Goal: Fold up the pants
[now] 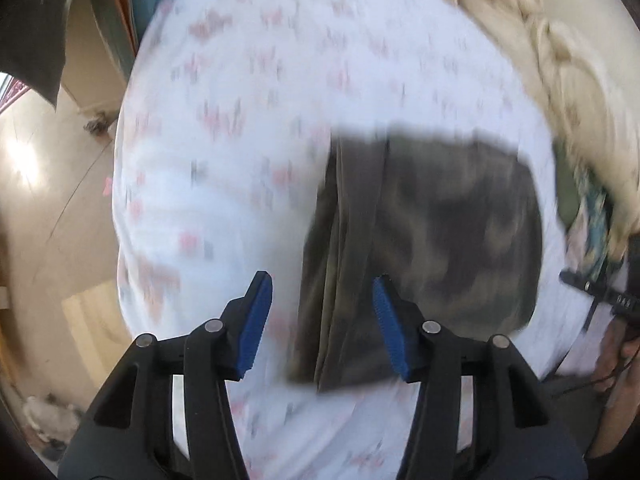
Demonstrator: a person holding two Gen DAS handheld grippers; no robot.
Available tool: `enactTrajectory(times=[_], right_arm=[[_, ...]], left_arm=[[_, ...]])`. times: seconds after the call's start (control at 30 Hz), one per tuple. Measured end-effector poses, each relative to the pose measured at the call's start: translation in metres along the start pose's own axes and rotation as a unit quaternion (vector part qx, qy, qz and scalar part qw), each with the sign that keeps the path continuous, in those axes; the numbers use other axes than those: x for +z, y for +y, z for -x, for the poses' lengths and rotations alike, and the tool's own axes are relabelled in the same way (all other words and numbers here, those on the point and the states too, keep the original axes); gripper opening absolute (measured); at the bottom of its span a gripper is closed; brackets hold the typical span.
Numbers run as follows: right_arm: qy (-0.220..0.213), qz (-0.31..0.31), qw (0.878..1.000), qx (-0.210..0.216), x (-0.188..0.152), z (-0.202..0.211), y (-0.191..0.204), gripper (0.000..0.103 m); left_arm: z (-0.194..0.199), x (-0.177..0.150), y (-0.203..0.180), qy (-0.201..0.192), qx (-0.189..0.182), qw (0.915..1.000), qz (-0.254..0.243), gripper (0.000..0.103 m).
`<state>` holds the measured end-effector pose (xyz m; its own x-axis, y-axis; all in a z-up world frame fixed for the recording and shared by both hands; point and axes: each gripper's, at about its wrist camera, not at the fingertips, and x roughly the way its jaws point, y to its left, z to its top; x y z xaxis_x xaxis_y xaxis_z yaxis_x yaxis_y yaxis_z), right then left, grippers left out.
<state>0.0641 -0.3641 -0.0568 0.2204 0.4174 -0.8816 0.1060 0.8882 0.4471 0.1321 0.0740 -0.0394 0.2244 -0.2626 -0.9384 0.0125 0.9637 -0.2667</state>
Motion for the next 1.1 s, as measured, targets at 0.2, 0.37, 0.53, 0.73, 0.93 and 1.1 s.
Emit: enactTrajectory(times=[0.2,0.37,0.53,0.73,0.93,1.1], right_arm=[[-0.026,-0.03,0.997,0.069,0.071,-0.018,0.006,0.043],[-0.026,-0.026,0.997,0.071,0.103,-0.042,0.006,0.043],[-0.001,-0.001,0.996,0.089,0.113,-0.074,0.012,0.024],[-0.003,0.036,0.997,0.062,0.11,-0.072,0.024,0.01],[-0.021,0.043,0.995,0.084,0.106,-0.053,0.024,0.006],[-0.02,0.05,0.996,0.075,0.105,-0.056,0.023,0.005]], left_arm=[[-0.037,0.062,0.001,0.009,-0.047,0.9981,0.04,0.047],[-0.075,0.076,0.002,0.04,-0.052,0.9965,0.053,0.029],[-0.081,0.082,-0.003,0.047,-0.112,0.9905,0.064,0.018],[-0.076,0.083,-0.021,0.041,-0.037,0.9984,0.012,0.001],[-0.049,0.08,-0.023,-0.014,-0.007,0.9999,0.002,0.0],[-0.046,0.086,-0.004,-0.034,0.015,0.9986,0.039,0.0]])
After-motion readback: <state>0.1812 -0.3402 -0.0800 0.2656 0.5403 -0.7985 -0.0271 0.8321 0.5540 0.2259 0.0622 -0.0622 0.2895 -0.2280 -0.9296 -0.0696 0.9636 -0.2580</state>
